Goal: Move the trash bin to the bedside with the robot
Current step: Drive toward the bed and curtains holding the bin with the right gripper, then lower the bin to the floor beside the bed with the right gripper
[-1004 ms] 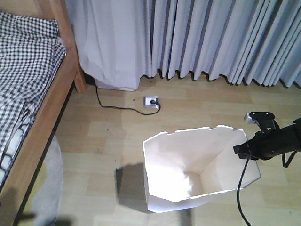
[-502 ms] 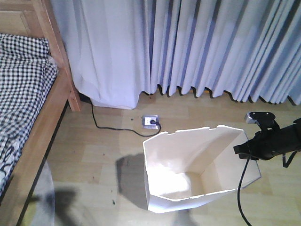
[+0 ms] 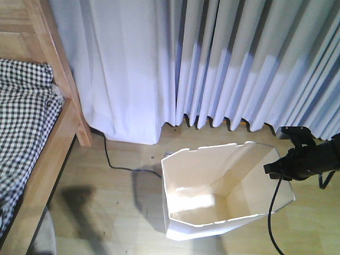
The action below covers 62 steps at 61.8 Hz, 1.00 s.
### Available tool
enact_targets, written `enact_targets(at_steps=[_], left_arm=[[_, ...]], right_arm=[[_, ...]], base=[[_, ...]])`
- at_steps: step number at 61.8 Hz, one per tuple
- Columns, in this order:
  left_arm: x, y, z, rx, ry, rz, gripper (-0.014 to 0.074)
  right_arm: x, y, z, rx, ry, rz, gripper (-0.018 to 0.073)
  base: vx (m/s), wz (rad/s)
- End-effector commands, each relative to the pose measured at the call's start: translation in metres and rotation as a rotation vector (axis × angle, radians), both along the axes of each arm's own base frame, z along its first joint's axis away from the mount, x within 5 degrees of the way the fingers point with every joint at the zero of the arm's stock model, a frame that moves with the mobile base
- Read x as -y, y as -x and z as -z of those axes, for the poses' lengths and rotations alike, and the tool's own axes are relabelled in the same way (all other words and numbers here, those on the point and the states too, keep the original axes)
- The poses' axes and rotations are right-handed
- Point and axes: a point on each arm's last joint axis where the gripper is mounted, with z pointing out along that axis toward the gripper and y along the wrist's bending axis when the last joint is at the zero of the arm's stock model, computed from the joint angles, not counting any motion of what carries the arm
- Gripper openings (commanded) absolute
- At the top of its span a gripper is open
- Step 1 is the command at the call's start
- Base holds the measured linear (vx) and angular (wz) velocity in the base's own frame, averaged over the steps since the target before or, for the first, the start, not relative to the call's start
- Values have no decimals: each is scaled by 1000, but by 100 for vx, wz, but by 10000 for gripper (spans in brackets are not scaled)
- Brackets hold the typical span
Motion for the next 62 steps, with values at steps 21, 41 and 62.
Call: enact_targets(at_steps=[21, 41, 62], left_arm=[[0, -1, 3, 55, 12, 0, -6], [0, -1, 3, 55, 12, 0, -6], [0, -1, 3, 55, 12, 0, -6]], right_arm=[[-9, -8, -27, 56, -149, 23, -6], [-9, -8, -27, 56, -149, 23, -6], [-9, -8, -27, 56, -149, 23, -6]], base=[[26, 0], [13, -4], [1, 0]])
